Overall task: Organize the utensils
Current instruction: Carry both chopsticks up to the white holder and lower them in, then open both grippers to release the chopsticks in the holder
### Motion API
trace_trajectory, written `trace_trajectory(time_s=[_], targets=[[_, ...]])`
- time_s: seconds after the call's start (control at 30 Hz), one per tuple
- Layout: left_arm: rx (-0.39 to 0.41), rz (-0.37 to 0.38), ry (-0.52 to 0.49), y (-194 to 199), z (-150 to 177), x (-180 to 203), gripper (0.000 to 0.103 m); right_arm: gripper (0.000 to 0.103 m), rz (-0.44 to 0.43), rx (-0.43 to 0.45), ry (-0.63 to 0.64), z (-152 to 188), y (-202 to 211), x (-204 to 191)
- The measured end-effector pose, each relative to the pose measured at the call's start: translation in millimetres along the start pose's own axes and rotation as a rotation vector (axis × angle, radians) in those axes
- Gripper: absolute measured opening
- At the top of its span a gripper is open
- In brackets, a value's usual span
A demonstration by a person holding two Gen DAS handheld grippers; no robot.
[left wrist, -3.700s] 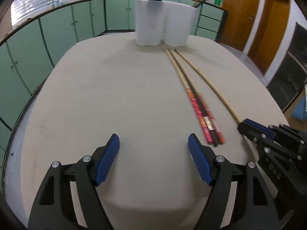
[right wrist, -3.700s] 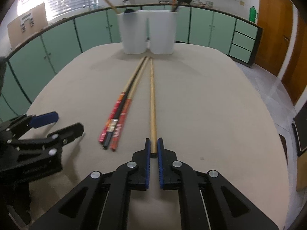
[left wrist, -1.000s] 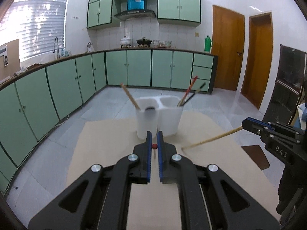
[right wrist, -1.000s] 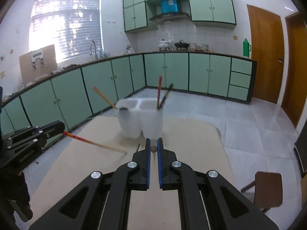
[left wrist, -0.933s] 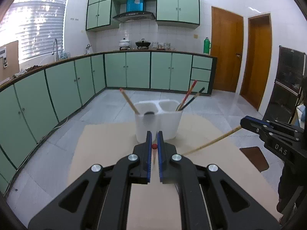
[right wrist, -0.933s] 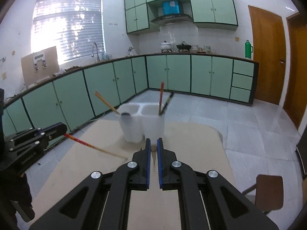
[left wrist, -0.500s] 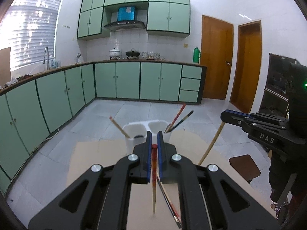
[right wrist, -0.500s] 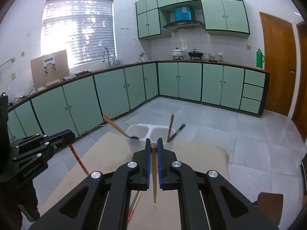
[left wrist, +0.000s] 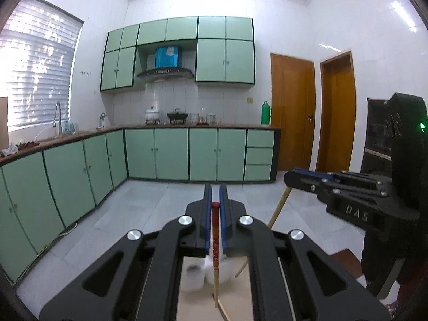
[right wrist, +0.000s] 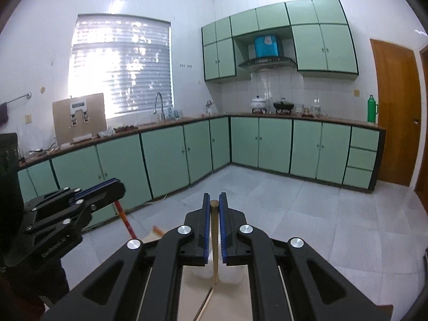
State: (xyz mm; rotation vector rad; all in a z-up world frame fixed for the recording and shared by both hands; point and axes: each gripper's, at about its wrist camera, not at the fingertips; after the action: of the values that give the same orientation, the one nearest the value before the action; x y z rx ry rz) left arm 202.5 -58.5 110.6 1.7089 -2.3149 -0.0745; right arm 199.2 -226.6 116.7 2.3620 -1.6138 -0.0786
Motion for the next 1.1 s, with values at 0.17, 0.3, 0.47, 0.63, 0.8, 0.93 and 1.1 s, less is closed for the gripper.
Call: trace_trajectory(time_s=[0.17,0.3,0.47,0.63,0.8,0.93,1.1], targets=[[0.037,-0.01,-0.022,-35,-23,4,0.005,0.006,0.013,0.004,0.007,-21,-24,10],[0.061,-0.036,-0.05,-63,-28,3,0.005,0.006,0.031,-0.014,0.002,-23,-50,17],[0.071,-0.06,-0.064,-97,-17,-6,0.005,0.006,0.052,-0.053,-0.014,-12,-85,27],[0.014,-0.074,-0.016,-128,5,-25,0.005,0.006,0.044,-0.108,-0.038,9,-111,32],[-0.086,-0.103,0.001,-151,25,-46,0.005,0.006,0.035,-0.167,-0.03,29,-127,28],[-0.136,-0.112,-0.003,-156,38,-55,0.005,0.007,0.027,-0.2,-0.034,39,-134,27],[-0.168,-0.116,0.001,-149,45,-63,0.007,0.014,0.028,-0.219,-0.035,46,-131,27]])
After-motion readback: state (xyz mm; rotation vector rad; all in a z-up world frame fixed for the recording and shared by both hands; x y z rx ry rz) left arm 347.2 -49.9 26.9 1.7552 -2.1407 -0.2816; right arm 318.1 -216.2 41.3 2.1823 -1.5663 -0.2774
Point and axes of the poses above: each gripper's, at about its wrist camera, not at the fingertips, and y roughly against the way its jaws point, x to its right, z to its underside, and after that the axes turned 10 degrees about y, right-handed
